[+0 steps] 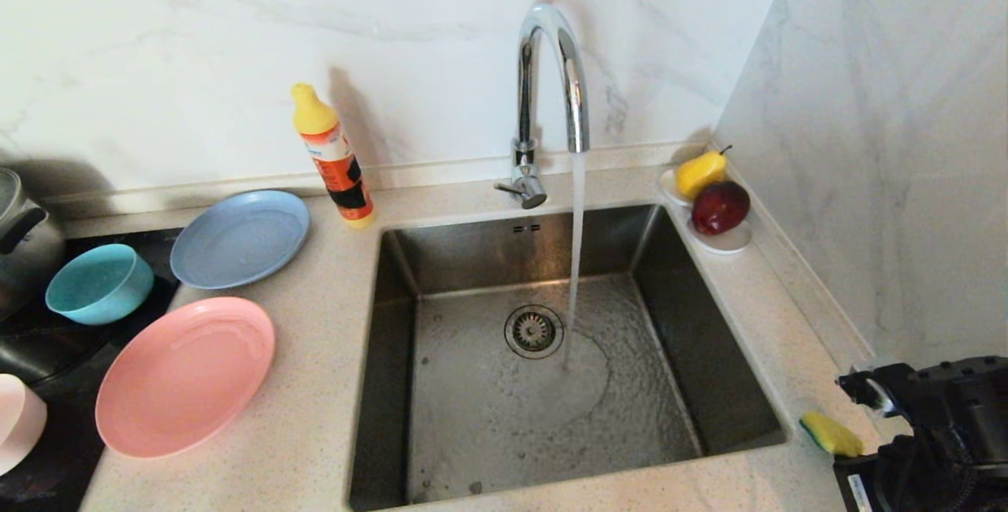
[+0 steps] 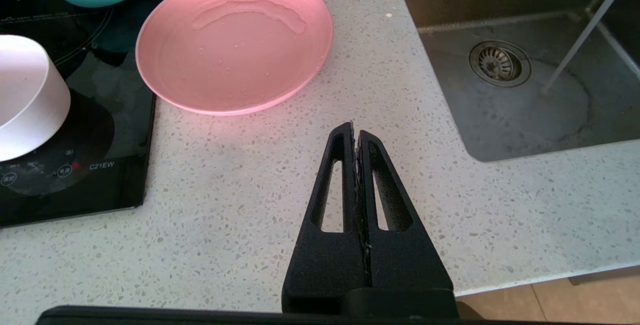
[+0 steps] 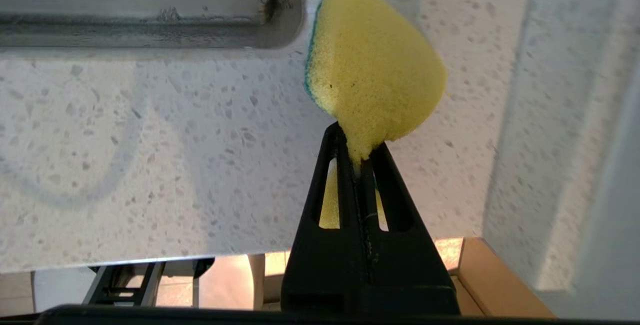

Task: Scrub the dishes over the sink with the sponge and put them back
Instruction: Put down the sponge

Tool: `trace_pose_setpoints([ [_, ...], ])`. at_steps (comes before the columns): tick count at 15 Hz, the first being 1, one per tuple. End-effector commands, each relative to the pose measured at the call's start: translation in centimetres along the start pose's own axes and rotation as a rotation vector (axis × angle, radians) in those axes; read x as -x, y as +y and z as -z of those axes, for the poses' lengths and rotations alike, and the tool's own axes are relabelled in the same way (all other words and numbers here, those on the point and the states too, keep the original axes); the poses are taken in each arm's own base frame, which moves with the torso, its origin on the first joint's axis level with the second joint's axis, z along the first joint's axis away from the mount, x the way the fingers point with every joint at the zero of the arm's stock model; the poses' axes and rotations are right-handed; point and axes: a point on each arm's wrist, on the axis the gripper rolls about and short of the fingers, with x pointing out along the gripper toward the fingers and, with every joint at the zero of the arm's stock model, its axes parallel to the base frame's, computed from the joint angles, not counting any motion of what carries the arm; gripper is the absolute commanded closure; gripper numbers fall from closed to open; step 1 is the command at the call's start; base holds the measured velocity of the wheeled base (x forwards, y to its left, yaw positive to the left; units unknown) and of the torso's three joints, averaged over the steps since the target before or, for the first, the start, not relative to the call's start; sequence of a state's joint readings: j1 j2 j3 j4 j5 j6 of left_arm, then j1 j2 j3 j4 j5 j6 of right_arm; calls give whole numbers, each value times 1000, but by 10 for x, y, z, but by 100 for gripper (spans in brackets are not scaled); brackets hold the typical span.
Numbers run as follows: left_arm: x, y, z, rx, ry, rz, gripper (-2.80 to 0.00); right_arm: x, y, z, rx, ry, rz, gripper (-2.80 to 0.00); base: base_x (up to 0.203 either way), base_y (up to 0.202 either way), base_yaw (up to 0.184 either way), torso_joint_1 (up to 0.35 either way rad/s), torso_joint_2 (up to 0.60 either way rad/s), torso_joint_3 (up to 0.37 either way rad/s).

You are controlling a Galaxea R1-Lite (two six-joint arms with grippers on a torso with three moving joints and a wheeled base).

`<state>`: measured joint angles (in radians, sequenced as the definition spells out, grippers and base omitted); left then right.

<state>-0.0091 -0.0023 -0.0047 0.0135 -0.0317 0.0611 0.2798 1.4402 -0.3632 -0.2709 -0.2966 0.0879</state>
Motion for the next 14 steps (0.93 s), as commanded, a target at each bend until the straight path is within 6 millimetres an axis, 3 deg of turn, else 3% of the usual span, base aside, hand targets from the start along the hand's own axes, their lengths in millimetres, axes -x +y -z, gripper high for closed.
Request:
trace_pose_setpoints([
  [1,0,0,0,0,1,1,0,-7,2,-1,7,21,2,0,0,0,0,0,0,0],
  [14,0,0,0,0,1,1,0,-26,10,-11,16,12,-4,0,0,0,0,0,0,0],
])
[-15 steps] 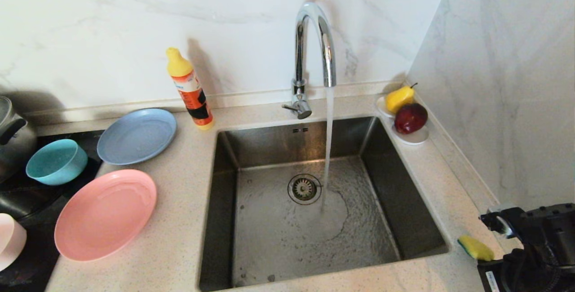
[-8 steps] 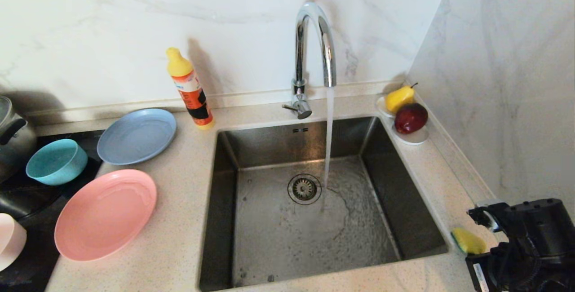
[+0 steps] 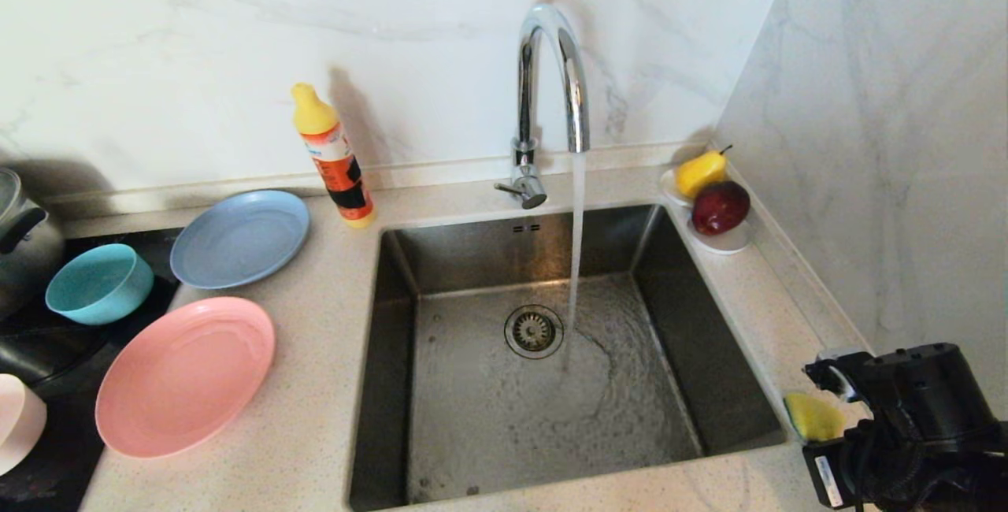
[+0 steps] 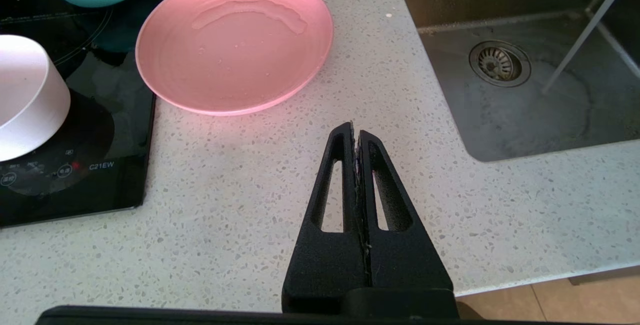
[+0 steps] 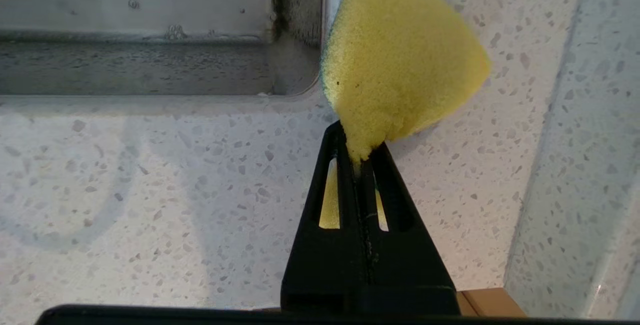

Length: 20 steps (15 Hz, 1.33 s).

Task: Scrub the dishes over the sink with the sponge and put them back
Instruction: Put down the sponge

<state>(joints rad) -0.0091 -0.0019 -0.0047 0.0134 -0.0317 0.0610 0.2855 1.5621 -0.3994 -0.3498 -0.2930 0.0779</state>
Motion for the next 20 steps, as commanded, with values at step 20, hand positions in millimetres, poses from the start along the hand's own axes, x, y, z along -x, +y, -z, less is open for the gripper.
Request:
trace_pose_setpoints([
  [20,0,0,0,0,1,1,0,-16,-6,-18,-30,-42,35,0,0,0,0,0,0,0],
])
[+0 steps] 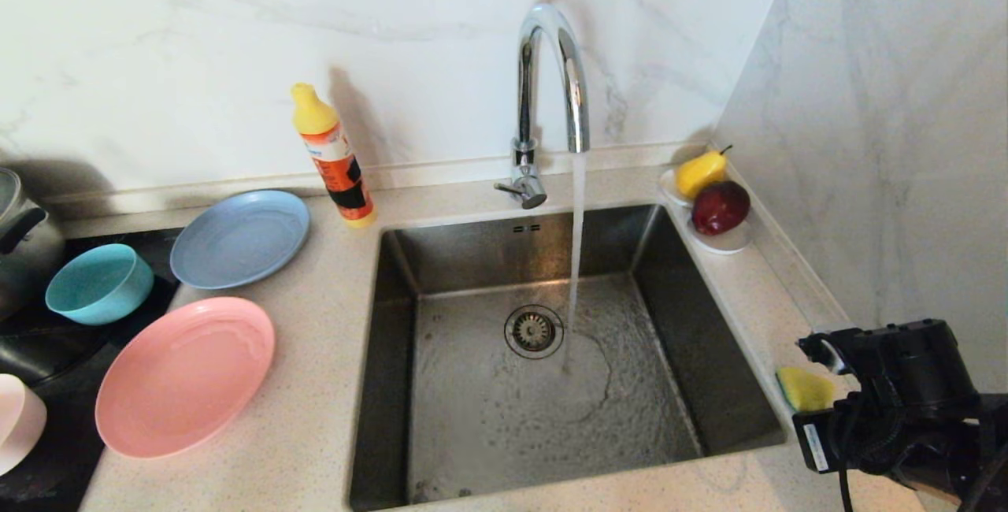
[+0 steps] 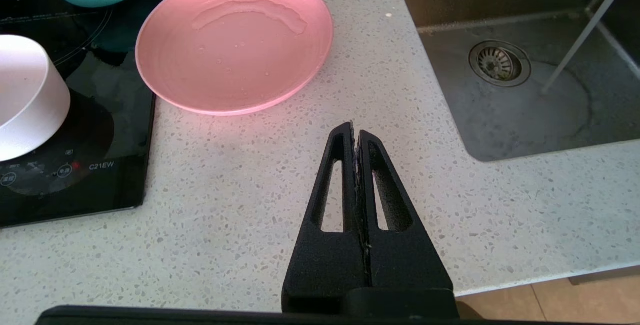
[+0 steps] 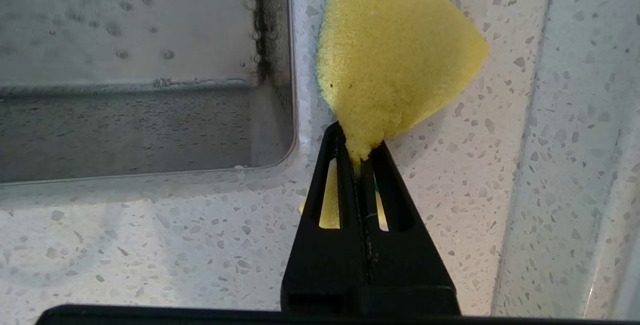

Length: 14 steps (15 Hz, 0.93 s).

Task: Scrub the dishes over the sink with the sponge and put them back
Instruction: Put down the sponge

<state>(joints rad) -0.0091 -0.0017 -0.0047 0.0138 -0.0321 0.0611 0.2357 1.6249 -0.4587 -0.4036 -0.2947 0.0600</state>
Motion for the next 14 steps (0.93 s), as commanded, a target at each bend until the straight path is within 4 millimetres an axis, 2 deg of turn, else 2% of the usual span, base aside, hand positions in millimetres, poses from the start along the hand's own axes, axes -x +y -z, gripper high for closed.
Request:
trace_pose_setpoints([
  [1,0,0,0,0,0,0,0,0,0,0,2,1,1,0,0,0,0,0,0,0],
  [12,0,0,0,0,0,0,0,-1,-1,-1,10,-4,5,0,0,0,0,0,0,0],
  [13,0,0,0,0,0,0,0,-1,-1,-2,8,-4,5,-280,0,0,0,0,0,0],
  [14,0,0,0,0,0,0,0,-2,-1,-4,2,-6,3,-280,0,0,0,0,0,0],
])
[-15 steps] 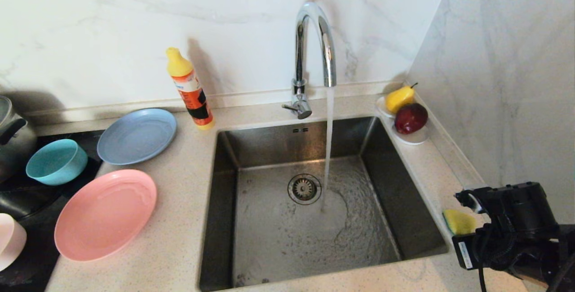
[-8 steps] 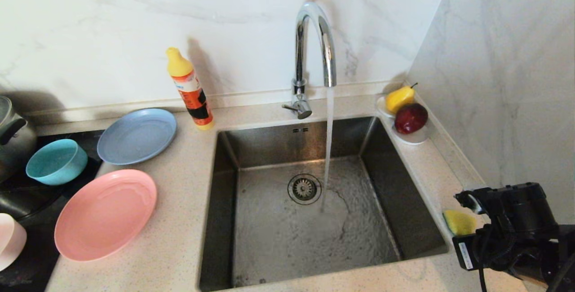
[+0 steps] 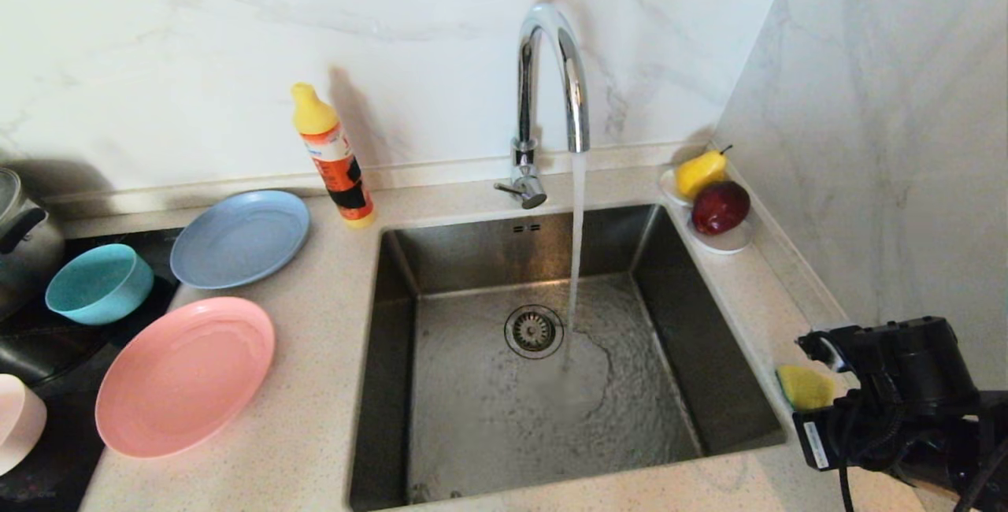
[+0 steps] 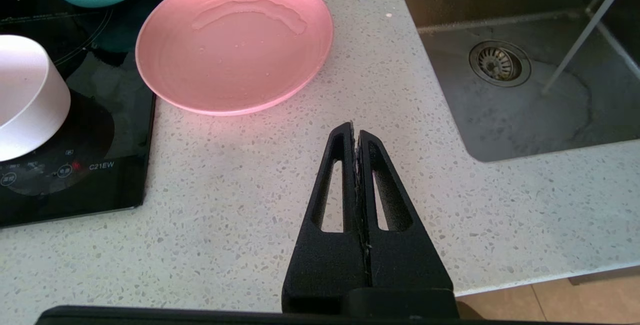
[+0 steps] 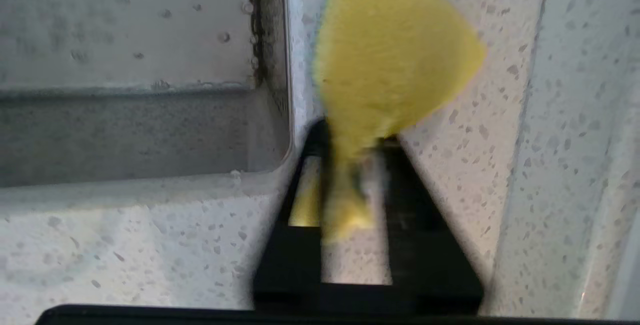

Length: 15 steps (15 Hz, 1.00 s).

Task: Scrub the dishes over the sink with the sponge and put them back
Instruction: Put down the sponge

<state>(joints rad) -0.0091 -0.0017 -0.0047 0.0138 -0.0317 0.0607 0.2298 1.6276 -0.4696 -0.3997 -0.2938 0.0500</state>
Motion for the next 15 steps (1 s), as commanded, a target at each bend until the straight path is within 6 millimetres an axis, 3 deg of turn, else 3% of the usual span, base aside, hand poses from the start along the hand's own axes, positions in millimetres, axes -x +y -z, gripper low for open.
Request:
trace_pose_setpoints([
  [1,0,0,0,-1,0,1,0,-1,0,-1,-3,0,0,-280,0,0,0,0,0,0],
  [8,0,0,0,-1,0,1,0,6,-2,-4,-14,-27,2,-280,0,0,0,0,0,0],
  [13,0,0,0,-1,0,1,0,31,-8,-21,-46,-156,4,-280,0,0,0,0,0,0],
  [14,0,0,0,-1,0,1,0,35,-10,-22,-47,-173,4,0,0,0,0,0,0,0],
  [15,0,0,0,-1,0,1,0,42,-11,-24,-55,-200,3,0,0,0,0,0,0,0],
])
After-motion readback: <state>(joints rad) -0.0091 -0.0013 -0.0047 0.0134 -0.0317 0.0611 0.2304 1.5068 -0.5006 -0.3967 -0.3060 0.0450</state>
